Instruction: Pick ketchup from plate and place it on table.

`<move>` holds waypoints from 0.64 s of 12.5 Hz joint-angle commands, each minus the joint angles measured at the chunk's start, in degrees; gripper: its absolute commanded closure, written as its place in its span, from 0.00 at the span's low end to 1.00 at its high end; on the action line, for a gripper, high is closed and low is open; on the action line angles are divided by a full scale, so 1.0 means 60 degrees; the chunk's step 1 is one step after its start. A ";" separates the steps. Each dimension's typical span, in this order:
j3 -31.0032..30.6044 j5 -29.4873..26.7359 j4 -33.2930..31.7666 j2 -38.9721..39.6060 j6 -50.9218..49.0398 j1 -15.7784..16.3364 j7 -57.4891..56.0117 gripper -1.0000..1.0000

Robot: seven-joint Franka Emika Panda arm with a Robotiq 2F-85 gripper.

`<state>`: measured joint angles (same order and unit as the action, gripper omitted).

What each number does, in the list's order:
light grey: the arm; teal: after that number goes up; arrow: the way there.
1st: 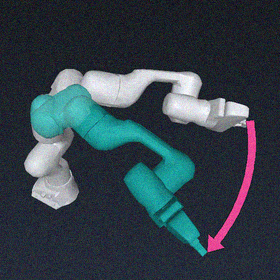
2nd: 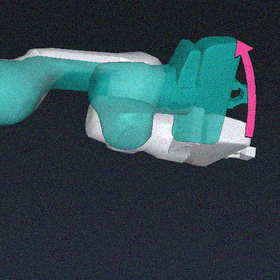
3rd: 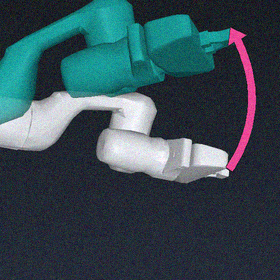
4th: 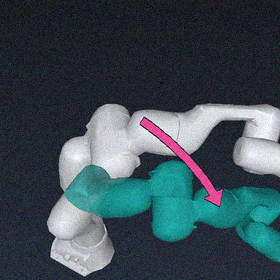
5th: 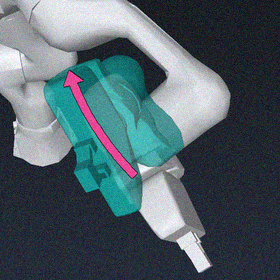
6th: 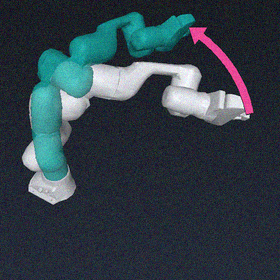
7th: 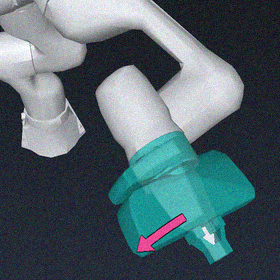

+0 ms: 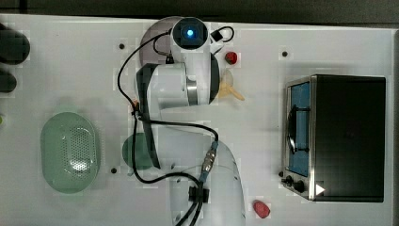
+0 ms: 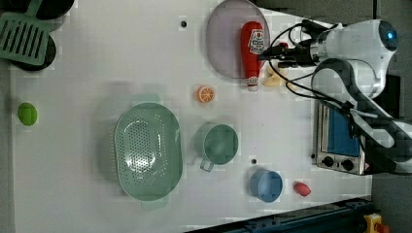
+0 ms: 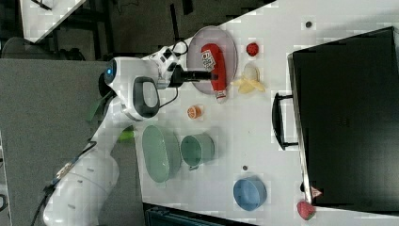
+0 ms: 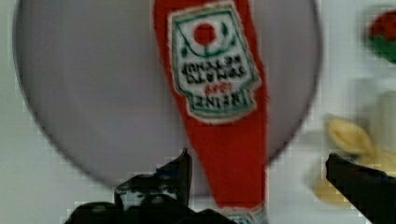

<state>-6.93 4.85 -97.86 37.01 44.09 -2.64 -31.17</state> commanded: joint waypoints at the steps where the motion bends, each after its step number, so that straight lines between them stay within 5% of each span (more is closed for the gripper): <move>1: -0.0021 0.0033 0.0513 0.0632 0.0534 0.0274 -0.0549 0.00; 8: 0.0093 0.0565 0.1035 0.1781 0.1723 0.0353 -0.0546 0.04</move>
<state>-6.36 8.23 -93.33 48.32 51.36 -0.49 -32.42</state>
